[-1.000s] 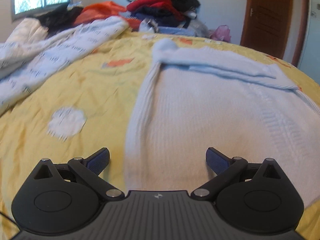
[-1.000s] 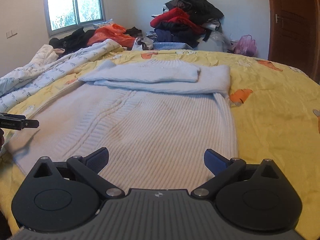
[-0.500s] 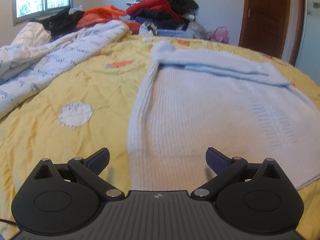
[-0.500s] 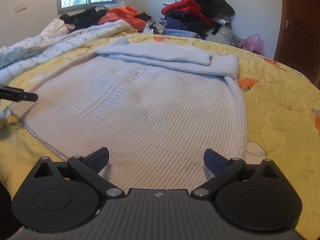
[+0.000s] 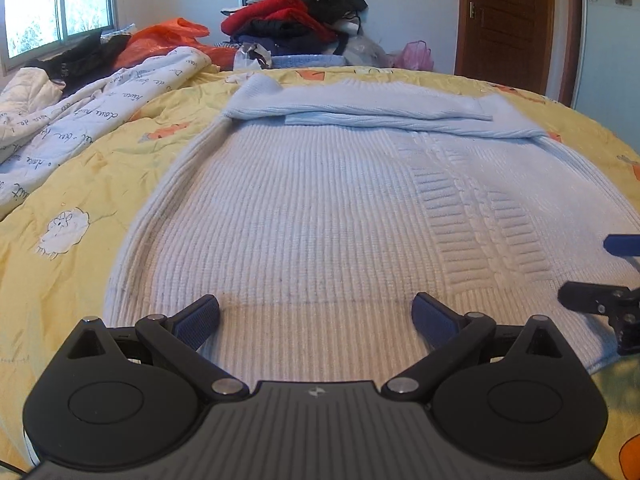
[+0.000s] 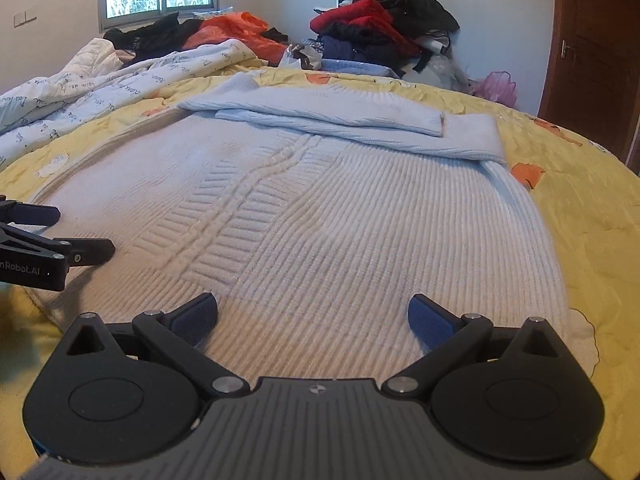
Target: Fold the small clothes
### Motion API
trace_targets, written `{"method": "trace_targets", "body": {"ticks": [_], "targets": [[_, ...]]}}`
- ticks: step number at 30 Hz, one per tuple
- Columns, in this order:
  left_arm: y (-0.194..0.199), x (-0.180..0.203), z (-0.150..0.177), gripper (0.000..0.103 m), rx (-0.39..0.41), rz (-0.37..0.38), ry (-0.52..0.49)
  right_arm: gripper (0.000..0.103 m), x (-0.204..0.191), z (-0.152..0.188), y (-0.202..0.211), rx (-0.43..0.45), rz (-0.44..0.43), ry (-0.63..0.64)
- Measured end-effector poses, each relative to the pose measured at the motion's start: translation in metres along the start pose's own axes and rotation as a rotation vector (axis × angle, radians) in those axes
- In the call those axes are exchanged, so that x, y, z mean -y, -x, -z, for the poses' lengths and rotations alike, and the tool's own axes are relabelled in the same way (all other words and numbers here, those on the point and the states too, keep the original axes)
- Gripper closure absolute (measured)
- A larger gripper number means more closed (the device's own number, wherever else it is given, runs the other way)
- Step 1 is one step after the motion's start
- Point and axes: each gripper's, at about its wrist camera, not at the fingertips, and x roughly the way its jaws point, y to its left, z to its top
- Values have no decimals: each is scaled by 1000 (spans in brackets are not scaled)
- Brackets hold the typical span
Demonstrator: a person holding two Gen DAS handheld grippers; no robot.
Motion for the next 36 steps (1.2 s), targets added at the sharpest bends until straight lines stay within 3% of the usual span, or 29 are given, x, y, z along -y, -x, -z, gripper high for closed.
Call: {"method": "trace_targets", "body": {"ticks": [17,21,24,27,31,33,36], "targets": [[18,-7,11,0,-1,17,19,0,-5,20,24,-15,24,-19],[36,-24,16,0,12,59,54,0,-3,18,37,-14,-1,-17],[51,-51,14,0,65,74,100,0,12,15,58,36,-45,-31],[53,-95,6,0,72,159,234,0,46,11,69,37,-93,-135],[28,-156,5,0,-41,296,501,2,106,16,66,-22,-148,-412],[20,-170,8,0,-62,374,549,2,126,22,62,-50,-196,-512],[12,-176,4,0,-98,454,539,4,139,33,52,-84,-275,-595]]}}
